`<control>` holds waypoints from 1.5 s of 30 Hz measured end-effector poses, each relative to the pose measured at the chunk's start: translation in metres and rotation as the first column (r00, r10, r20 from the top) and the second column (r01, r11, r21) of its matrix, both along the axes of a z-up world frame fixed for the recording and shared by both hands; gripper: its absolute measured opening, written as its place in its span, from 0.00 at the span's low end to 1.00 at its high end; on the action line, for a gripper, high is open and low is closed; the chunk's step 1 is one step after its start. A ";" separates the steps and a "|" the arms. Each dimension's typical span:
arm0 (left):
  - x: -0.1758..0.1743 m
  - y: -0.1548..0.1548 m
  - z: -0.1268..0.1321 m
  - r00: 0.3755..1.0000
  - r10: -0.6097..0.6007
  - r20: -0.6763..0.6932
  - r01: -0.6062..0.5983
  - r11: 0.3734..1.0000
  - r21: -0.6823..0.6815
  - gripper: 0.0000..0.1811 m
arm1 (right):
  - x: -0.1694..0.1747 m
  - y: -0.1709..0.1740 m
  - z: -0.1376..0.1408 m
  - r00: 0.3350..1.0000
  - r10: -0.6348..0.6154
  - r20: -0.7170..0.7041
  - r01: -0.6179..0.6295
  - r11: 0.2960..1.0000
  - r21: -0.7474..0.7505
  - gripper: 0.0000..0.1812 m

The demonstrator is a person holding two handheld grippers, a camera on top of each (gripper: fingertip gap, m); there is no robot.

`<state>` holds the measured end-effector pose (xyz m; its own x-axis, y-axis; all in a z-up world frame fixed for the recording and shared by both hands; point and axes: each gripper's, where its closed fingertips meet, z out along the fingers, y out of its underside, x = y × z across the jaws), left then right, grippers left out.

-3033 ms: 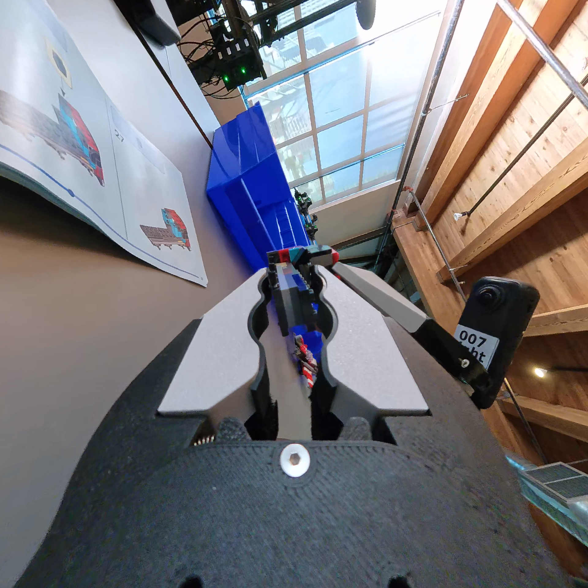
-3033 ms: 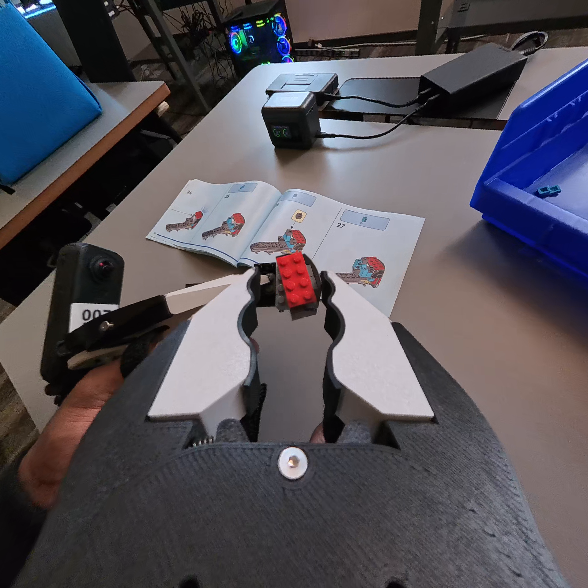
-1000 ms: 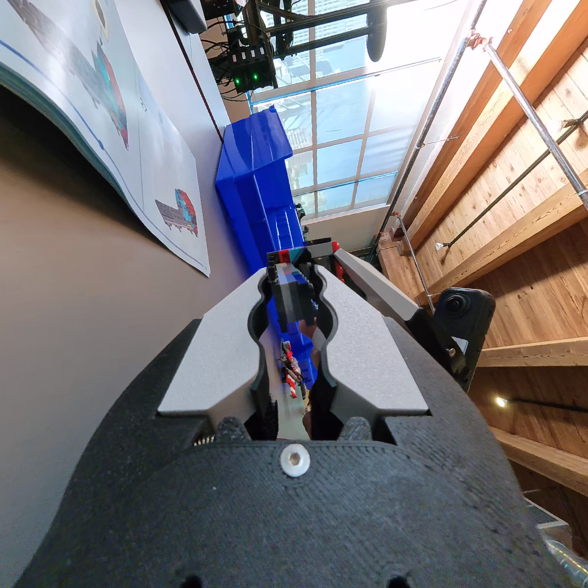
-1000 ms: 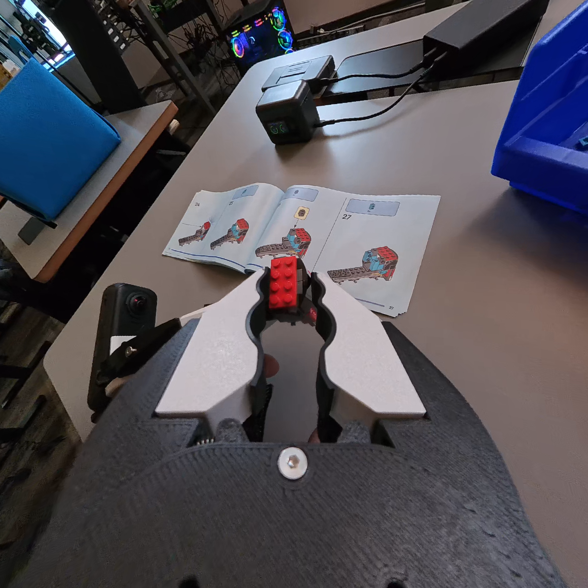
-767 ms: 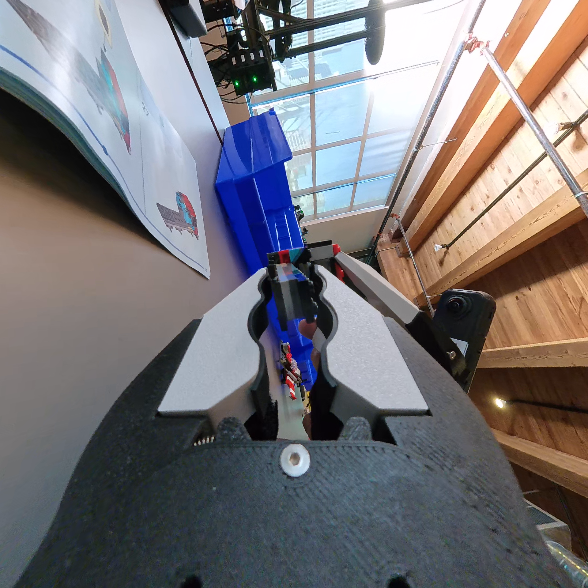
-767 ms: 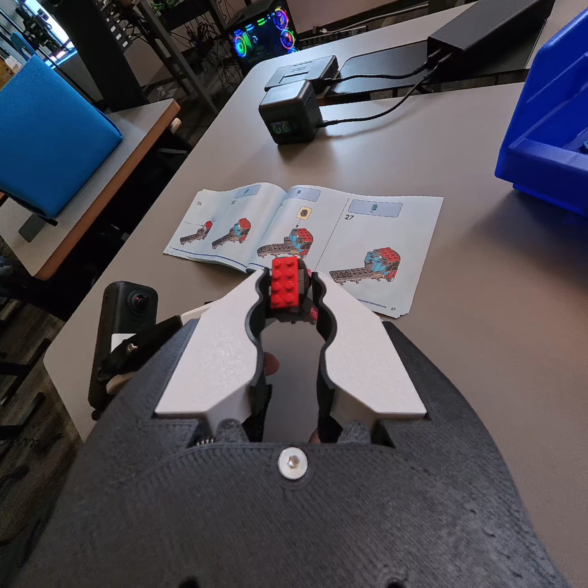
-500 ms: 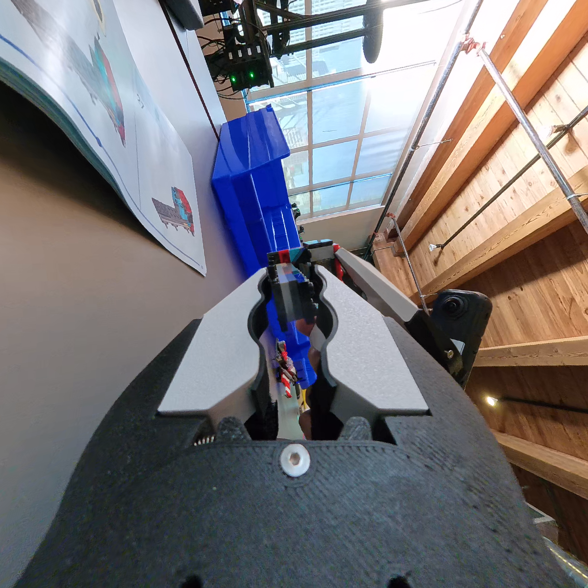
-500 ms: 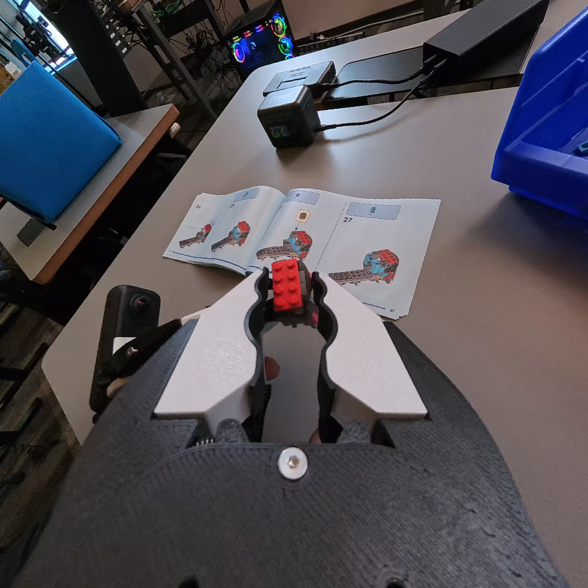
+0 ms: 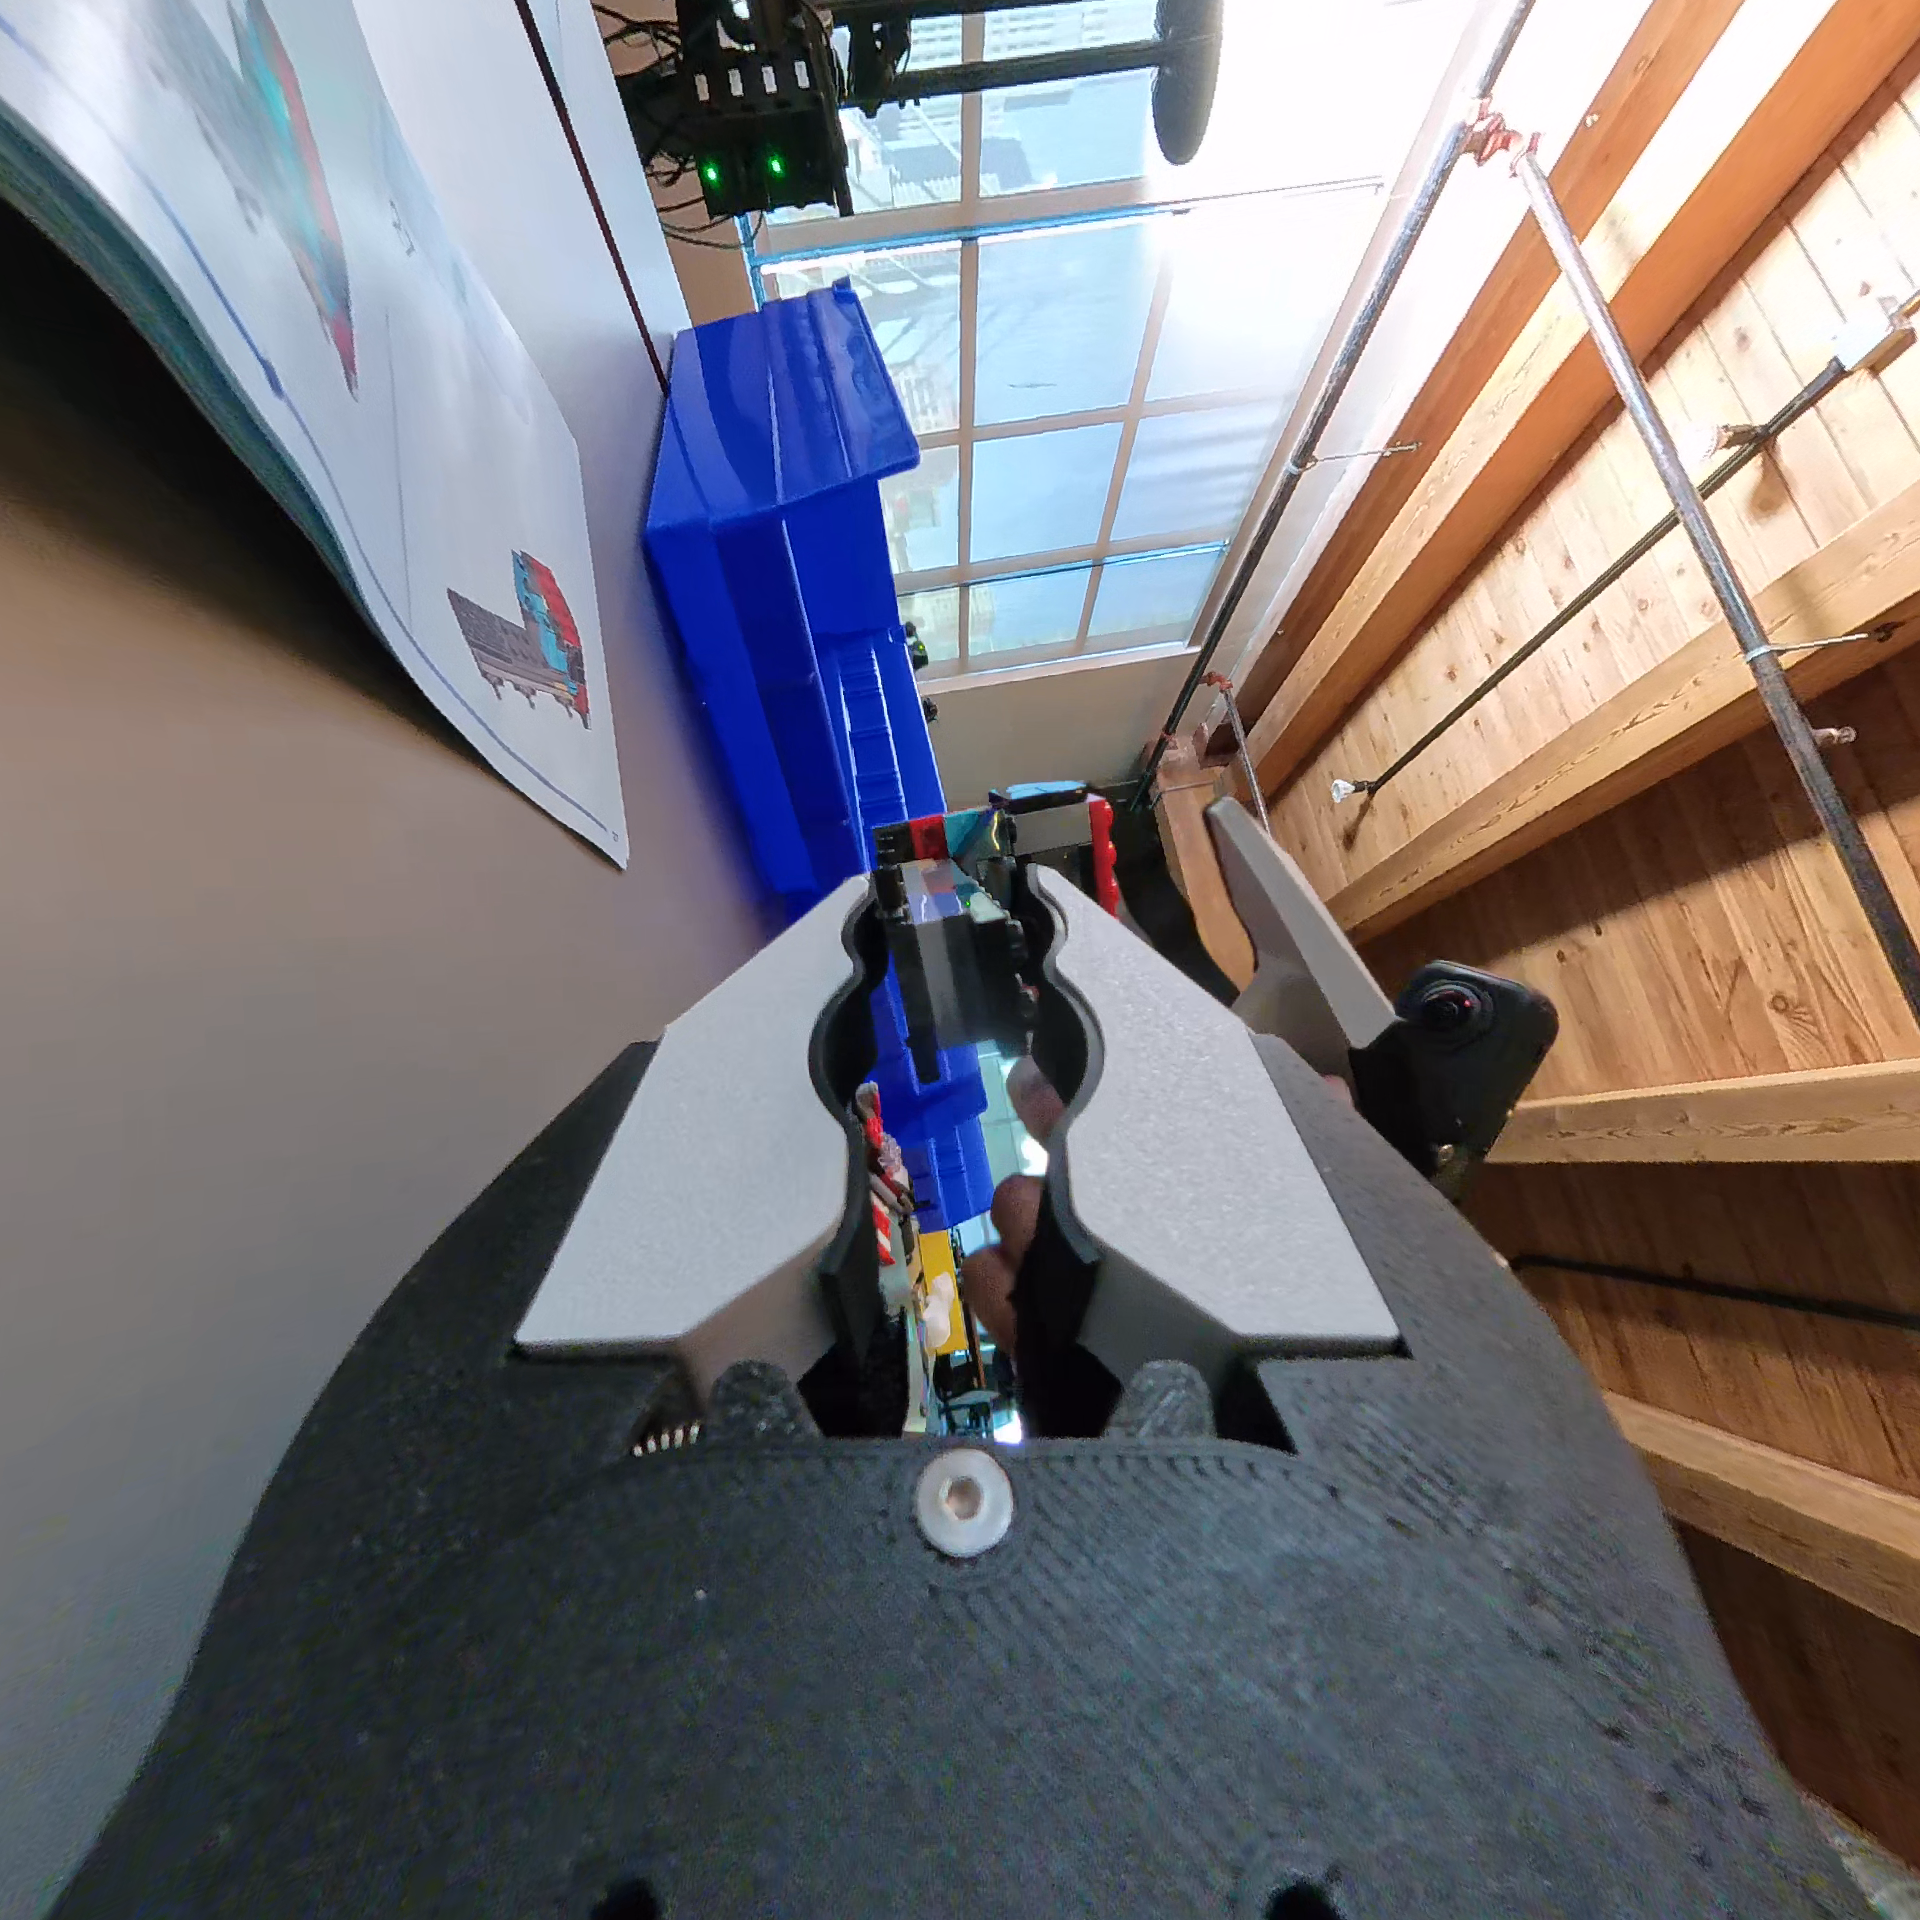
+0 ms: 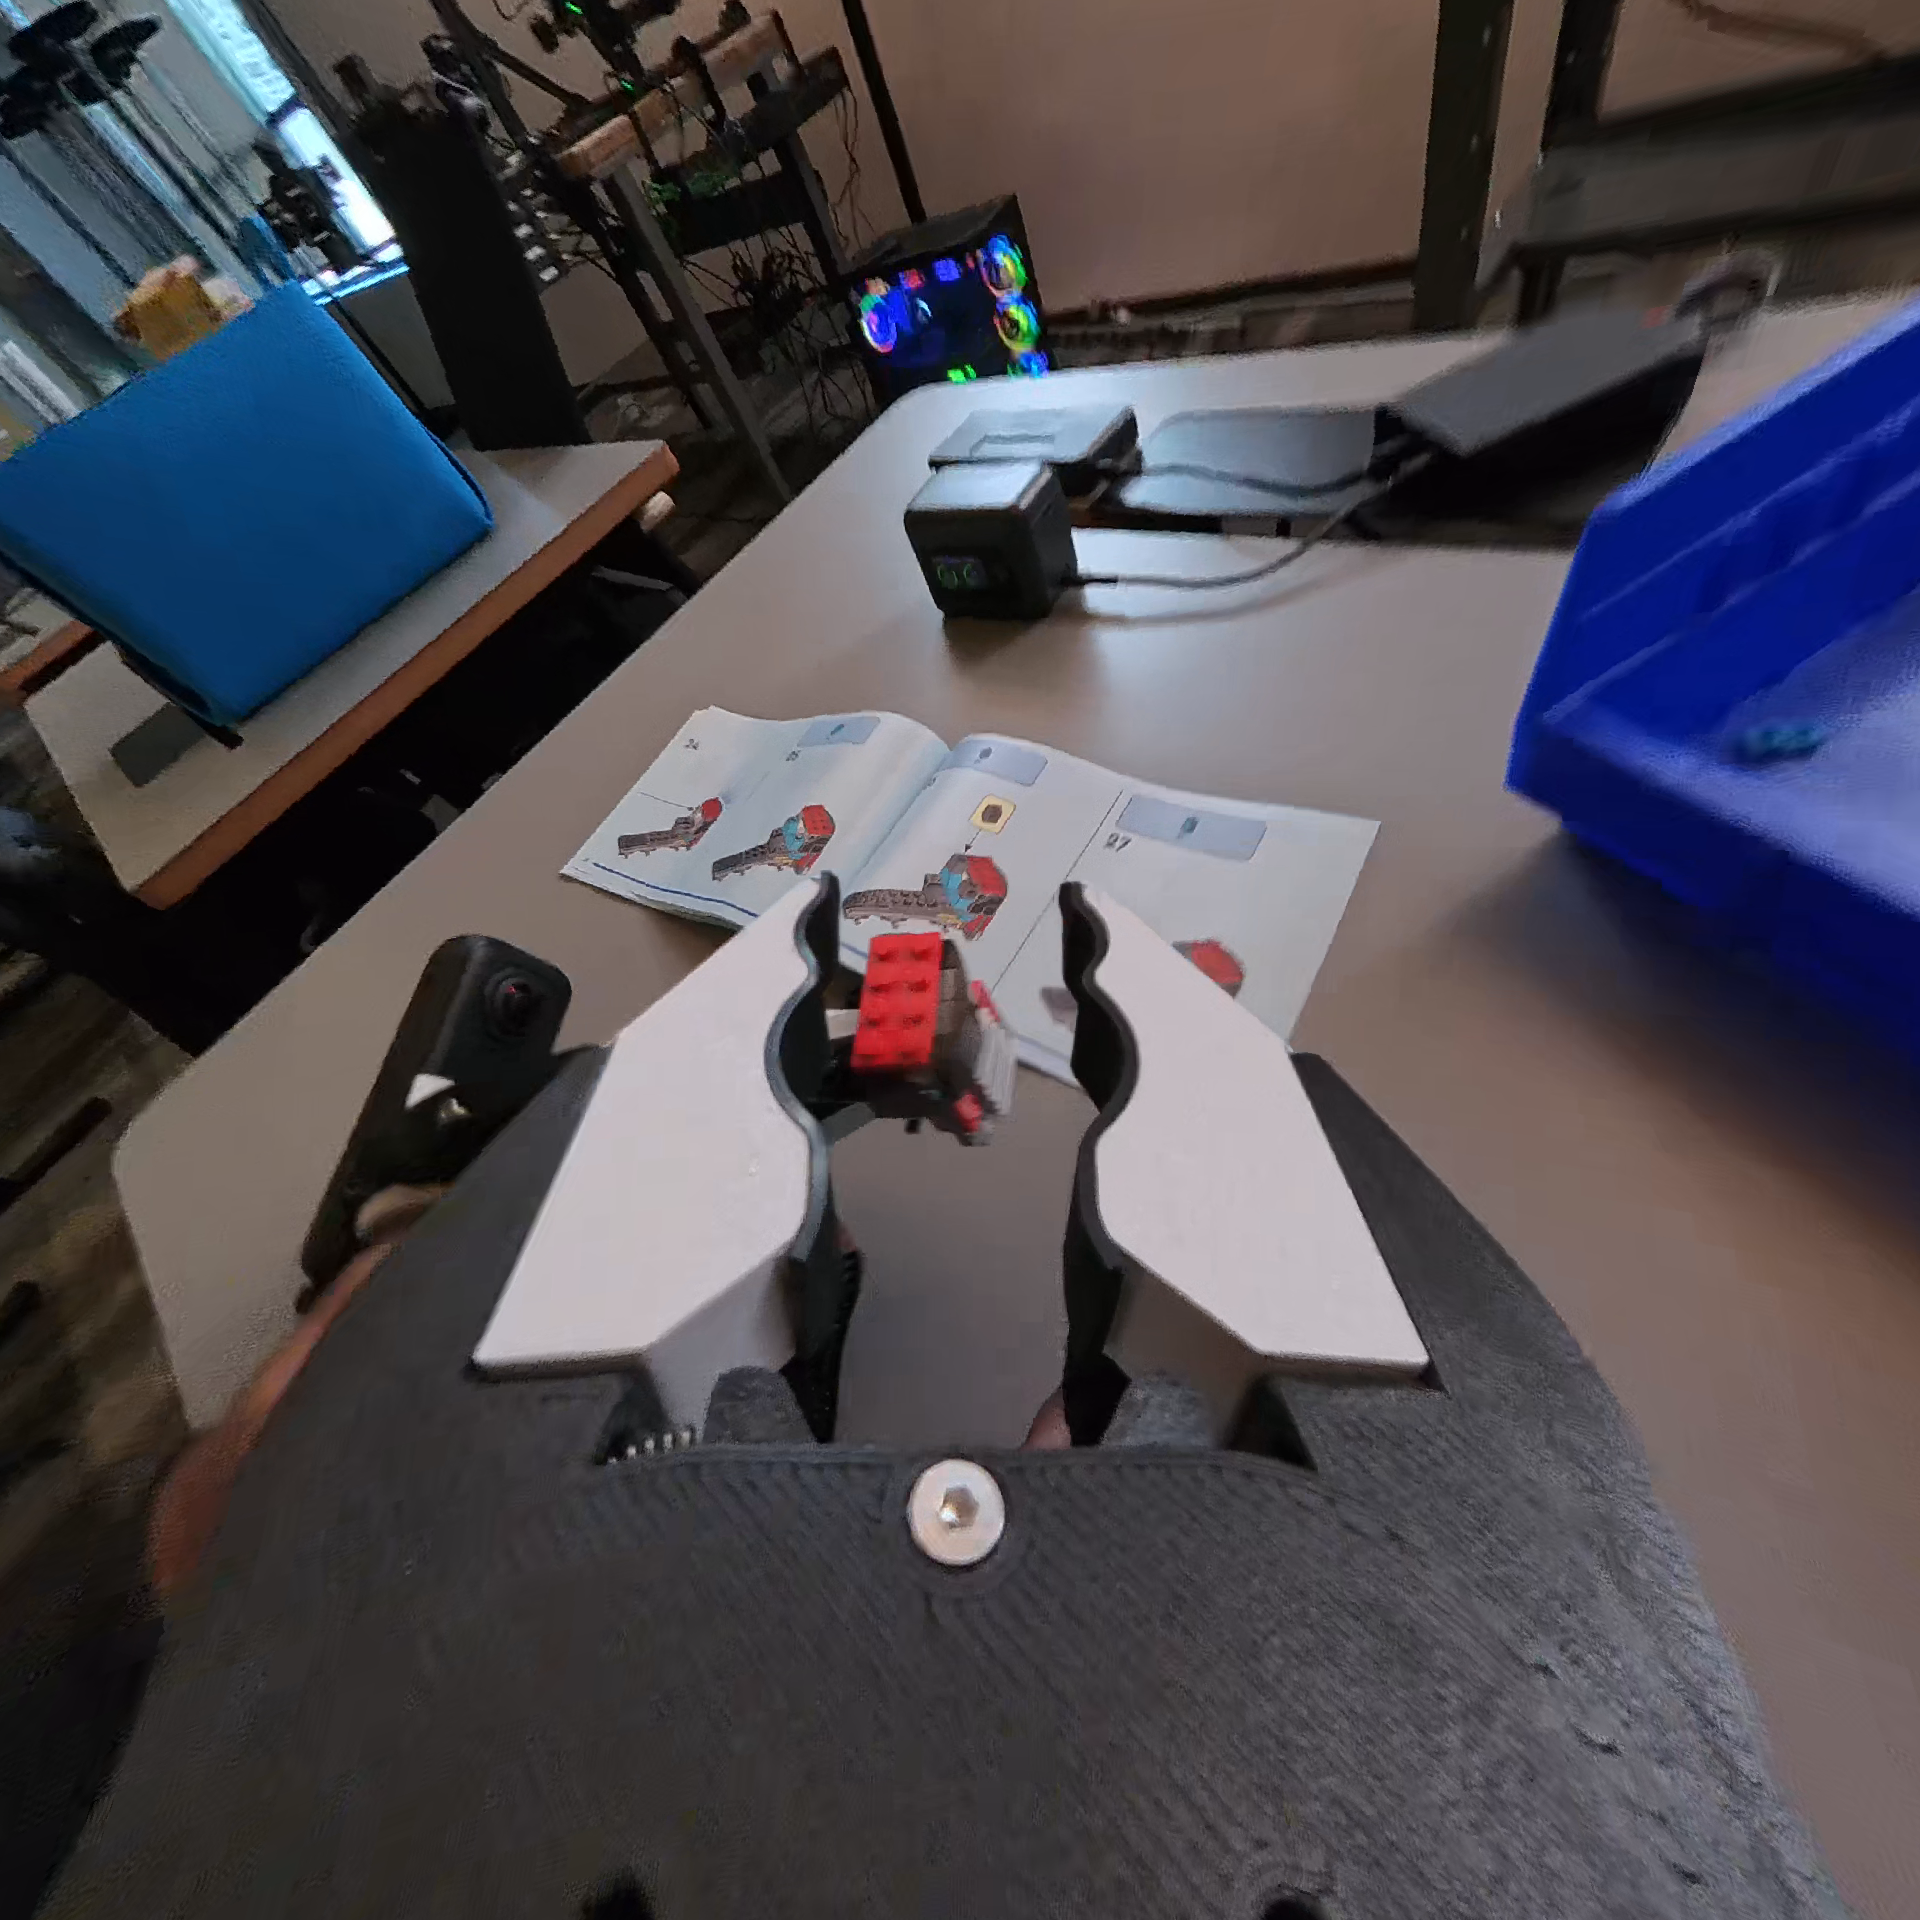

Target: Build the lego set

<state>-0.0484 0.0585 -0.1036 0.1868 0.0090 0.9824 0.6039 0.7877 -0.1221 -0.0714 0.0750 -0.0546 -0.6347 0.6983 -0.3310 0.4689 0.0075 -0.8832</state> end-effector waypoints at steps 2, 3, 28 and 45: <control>0.001 0.000 0.000 1.000 -0.026 -0.003 0.026 1.000 -0.013 0.13 | 0.002 0.010 0.012 0.990 0.083 -0.112 -0.080 0.996 0.033 0.24; 0.002 0.001 0.000 0.999 -0.045 -0.004 0.044 0.999 -0.019 0.13 | 0.007 0.013 0.014 0.974 0.163 -0.159 -0.153 0.986 0.072 0.25; 0.021 0.031 0.000 0.955 -0.295 -0.044 0.293 0.955 -0.048 0.13 | 0.049 0.017 -0.021 0.563 0.803 -0.196 -0.681 0.585 0.440 0.33; 0.021 0.032 -0.001 0.953 -0.300 -0.048 0.298 0.954 -0.047 0.13 | 0.052 0.009 -0.028 0.574 0.801 -0.167 -0.706 0.588 0.394 0.23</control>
